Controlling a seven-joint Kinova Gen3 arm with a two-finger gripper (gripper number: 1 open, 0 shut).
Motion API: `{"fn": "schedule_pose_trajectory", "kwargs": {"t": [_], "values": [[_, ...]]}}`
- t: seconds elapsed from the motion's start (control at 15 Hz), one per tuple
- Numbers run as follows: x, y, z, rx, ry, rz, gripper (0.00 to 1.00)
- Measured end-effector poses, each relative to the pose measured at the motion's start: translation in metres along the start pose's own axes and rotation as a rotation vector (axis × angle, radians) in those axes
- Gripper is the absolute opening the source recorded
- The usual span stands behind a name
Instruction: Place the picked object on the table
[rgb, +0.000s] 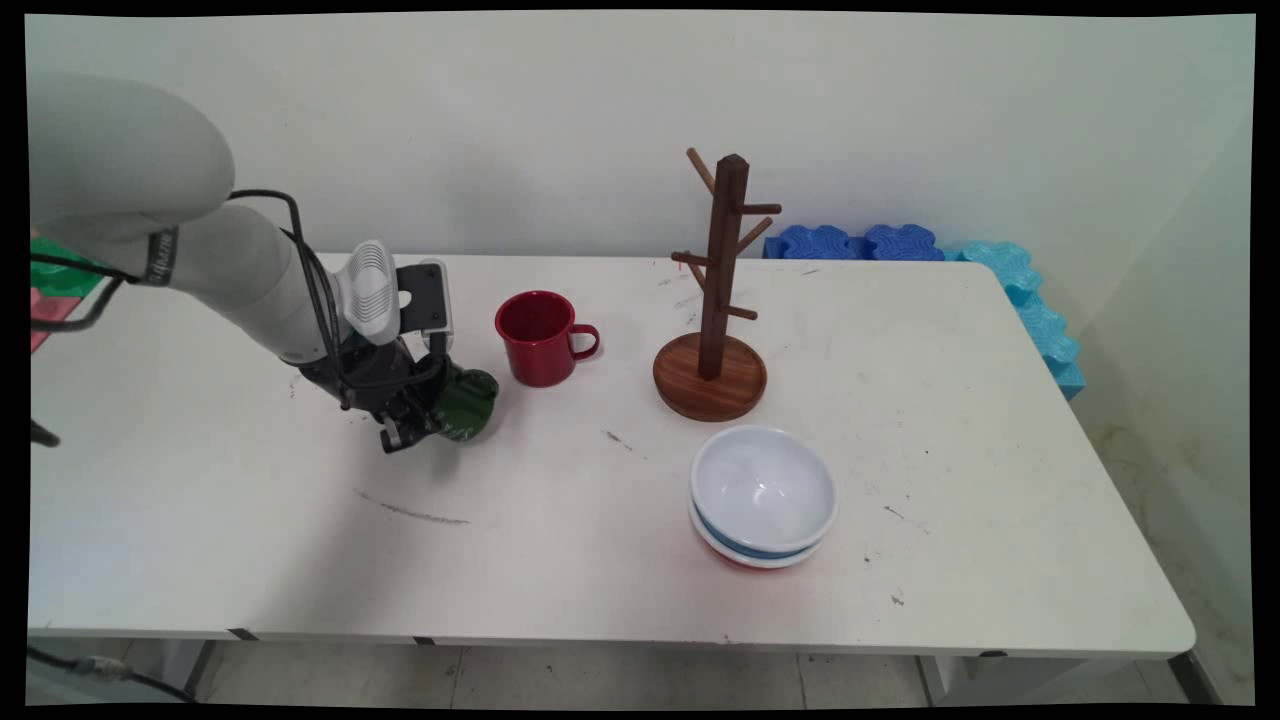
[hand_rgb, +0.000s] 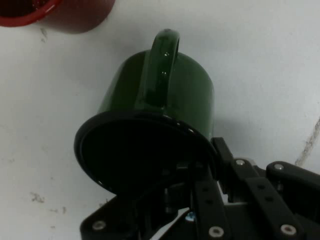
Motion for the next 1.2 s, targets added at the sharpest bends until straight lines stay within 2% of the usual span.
{"fn": "schedule_pose_trajectory", "kwargs": {"t": [1.0, 1.07, 1.2], "values": [[-0.001, -0.002, 0.010, 0.004, -0.014, 0.006, 0.00], [-0.001, -0.003, 0.010, 0.004, -0.014, 0.006, 1.00], [-0.001, -0.003, 0.011, 0.005, -0.014, 0.005, 1.00]]}}
